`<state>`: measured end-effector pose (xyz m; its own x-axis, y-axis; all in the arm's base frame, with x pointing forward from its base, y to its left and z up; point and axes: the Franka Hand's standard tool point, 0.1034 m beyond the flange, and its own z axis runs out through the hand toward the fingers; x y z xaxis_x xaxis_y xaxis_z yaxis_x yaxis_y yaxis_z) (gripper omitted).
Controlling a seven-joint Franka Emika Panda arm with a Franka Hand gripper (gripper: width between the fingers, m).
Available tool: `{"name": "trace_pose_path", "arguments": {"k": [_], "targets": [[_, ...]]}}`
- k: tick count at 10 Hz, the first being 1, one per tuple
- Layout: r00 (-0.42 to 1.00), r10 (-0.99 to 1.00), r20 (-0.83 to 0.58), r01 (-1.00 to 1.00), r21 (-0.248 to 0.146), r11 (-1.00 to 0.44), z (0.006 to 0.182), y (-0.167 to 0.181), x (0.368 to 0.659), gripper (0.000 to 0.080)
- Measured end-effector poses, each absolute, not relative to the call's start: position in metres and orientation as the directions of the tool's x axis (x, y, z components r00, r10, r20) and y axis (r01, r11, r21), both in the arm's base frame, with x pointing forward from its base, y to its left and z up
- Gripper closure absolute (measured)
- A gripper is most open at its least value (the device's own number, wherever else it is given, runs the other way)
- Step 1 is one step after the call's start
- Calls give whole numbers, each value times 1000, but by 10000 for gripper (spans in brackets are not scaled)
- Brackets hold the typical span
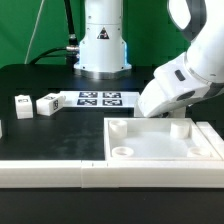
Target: Assemble one leg
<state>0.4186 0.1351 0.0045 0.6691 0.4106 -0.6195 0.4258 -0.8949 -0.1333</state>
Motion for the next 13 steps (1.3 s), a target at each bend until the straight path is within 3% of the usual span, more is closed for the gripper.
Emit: {"name": "trace_pose_path", "arguments": {"k": [5, 7, 10, 13], "targets": [[669, 410, -619, 425, -133, -895, 5, 135, 419, 509], [624, 404, -669, 415, -154, -897, 44, 129, 421, 509], [606, 380, -699, 393, -152, -907, 91, 116, 424, 509], [653, 391, -649, 400, -144, -905, 84, 118, 432, 509]]}}
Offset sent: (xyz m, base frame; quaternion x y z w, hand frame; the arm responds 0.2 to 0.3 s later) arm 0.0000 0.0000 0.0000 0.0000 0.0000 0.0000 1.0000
